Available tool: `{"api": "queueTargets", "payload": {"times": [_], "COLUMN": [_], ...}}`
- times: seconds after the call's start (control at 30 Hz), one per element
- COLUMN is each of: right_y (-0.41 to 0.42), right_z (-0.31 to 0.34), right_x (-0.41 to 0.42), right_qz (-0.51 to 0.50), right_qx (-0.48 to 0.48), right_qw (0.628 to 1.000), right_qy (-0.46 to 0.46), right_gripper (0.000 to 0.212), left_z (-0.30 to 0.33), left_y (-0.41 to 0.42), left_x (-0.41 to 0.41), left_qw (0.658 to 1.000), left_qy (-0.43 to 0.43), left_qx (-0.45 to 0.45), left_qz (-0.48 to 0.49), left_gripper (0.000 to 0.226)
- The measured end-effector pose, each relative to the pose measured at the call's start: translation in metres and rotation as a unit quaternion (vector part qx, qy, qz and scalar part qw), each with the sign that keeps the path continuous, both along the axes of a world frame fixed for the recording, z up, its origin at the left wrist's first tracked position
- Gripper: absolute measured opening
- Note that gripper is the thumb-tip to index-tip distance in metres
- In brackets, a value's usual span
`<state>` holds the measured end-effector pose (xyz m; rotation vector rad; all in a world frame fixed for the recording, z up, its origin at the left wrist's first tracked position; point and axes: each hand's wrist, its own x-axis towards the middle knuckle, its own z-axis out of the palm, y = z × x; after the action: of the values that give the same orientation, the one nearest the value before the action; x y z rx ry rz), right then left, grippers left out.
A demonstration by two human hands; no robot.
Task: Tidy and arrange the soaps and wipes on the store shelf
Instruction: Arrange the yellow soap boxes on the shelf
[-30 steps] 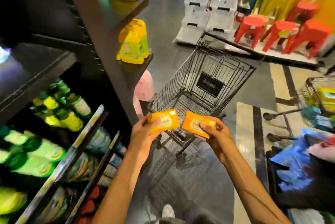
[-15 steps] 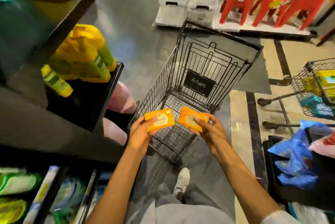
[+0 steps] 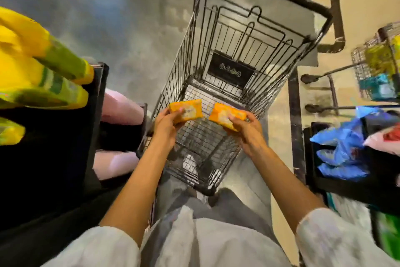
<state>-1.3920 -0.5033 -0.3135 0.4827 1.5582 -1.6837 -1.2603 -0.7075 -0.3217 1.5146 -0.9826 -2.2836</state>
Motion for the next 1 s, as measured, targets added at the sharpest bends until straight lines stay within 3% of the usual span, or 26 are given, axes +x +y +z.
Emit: {"api": "queueTargets", "payload": {"times": [0.2, 0.47, 0.6, 0.7, 0.8, 0.87, 0.93, 1.0], "right_y": [-0.026, -0.058, -0.070, -0.082, -0.091, -0.097, -0.101, -0.105], "right_z": [-0.053, -0.150, -0.210, -0.255, -0.285, -0.305, -0.322, -0.337], "right_x": [-0.028, -0.076, -0.096, -0.109, -0.121, -0.128, -0.136, -0.146], "right_qz": [-0.018, -0.024, -0.041, -0.041, -0.033, -0.036, -0.046, -0.042], "right_qx": [0.035, 0.098, 0.127, 0.150, 0.172, 0.172, 0.172, 0.182], "right_qw": [0.999, 0.989, 0.982, 0.976, 0.971, 0.970, 0.969, 0.965], "right_qy": [-0.034, -0.106, -0.135, -0.154, -0.163, -0.169, -0.172, -0.187], "right_gripper": [0.047, 0.028, 0.036, 0.042, 0.049, 0.037, 0.037, 0.060], "left_z": [-0.065, -0.166, -0.226, -0.273, -0.307, -0.324, -0.335, -0.350], "left_y": [-0.033, -0.056, -0.064, -0.072, -0.078, -0.079, -0.076, -0.072], "left_x": [-0.041, -0.089, -0.111, -0.128, -0.145, -0.157, -0.165, -0.172], "left_qw": [0.998, 0.990, 0.986, 0.980, 0.975, 0.971, 0.966, 0.965], "left_qy": [-0.033, -0.089, -0.131, -0.161, -0.178, -0.190, -0.207, -0.210], "left_qx": [0.026, 0.042, 0.051, 0.053, 0.068, 0.079, 0.078, 0.072], "left_qz": [-0.054, -0.101, -0.092, -0.104, -0.113, -0.122, -0.135, -0.139], "left_gripper": [0.026, 0.037, 0.054, 0.047, 0.055, 0.048, 0.024, 0.026]}}
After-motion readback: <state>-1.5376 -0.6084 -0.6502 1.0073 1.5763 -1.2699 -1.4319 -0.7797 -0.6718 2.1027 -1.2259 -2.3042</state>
